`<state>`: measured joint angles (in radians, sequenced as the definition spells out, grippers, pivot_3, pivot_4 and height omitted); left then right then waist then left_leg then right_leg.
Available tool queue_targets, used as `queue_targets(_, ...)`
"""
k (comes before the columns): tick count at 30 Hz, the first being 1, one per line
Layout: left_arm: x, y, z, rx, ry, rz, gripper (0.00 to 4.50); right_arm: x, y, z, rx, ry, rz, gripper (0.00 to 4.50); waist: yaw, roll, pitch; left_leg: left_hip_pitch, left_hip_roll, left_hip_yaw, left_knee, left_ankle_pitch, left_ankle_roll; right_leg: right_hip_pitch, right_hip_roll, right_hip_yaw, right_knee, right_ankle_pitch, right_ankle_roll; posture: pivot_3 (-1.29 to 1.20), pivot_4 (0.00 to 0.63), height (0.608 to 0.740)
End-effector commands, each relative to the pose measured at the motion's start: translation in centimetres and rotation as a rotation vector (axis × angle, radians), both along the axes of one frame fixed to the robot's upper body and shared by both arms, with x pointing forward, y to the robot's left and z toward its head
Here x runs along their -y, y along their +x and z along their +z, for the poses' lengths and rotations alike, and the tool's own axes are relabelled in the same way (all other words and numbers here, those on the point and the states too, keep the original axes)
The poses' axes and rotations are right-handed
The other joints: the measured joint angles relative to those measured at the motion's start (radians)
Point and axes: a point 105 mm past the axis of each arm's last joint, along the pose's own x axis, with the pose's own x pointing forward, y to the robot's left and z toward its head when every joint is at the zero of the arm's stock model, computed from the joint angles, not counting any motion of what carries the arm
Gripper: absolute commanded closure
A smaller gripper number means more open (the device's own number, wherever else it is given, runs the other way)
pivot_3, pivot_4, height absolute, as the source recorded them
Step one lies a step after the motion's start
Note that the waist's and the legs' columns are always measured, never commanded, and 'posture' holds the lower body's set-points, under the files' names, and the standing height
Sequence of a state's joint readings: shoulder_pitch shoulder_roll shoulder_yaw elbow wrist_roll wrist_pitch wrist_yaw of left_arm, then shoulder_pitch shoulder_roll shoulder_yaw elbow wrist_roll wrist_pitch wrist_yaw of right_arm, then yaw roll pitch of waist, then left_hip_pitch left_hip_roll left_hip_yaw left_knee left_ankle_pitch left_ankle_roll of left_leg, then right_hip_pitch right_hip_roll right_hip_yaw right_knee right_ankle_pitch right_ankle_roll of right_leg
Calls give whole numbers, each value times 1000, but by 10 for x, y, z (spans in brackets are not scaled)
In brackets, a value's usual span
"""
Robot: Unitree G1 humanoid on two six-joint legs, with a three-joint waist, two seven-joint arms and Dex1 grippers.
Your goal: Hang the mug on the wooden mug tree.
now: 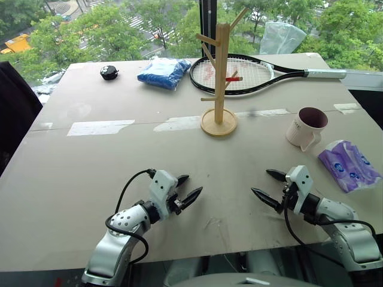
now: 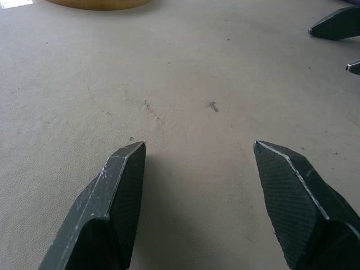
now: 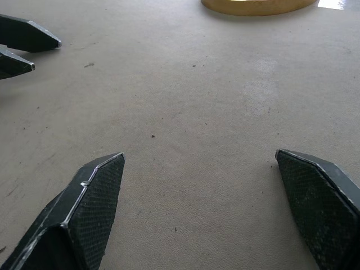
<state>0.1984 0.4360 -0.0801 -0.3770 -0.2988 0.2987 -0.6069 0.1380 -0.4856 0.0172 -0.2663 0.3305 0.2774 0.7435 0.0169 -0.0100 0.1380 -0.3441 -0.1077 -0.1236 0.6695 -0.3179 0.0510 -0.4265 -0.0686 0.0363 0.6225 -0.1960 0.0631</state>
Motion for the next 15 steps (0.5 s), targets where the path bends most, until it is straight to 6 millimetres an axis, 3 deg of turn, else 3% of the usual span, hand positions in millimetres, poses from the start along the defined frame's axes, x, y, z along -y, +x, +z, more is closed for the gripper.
queue_targets(1,-1,2,-3,-12,7,-5,1360,4,-3,-4,-19,-9,-19,169,0,0,0,0,0,0,0,0,0,0,0,0,0,0,0,0,150,740)
queue_targets(15,-1,3,-1,2,-7,-5,1360,-2,-2,-6,-15,1,-22,169,0,0,0,0,0,-2,0,0,0,1,-1,-2,0,0,0,0,150,740)
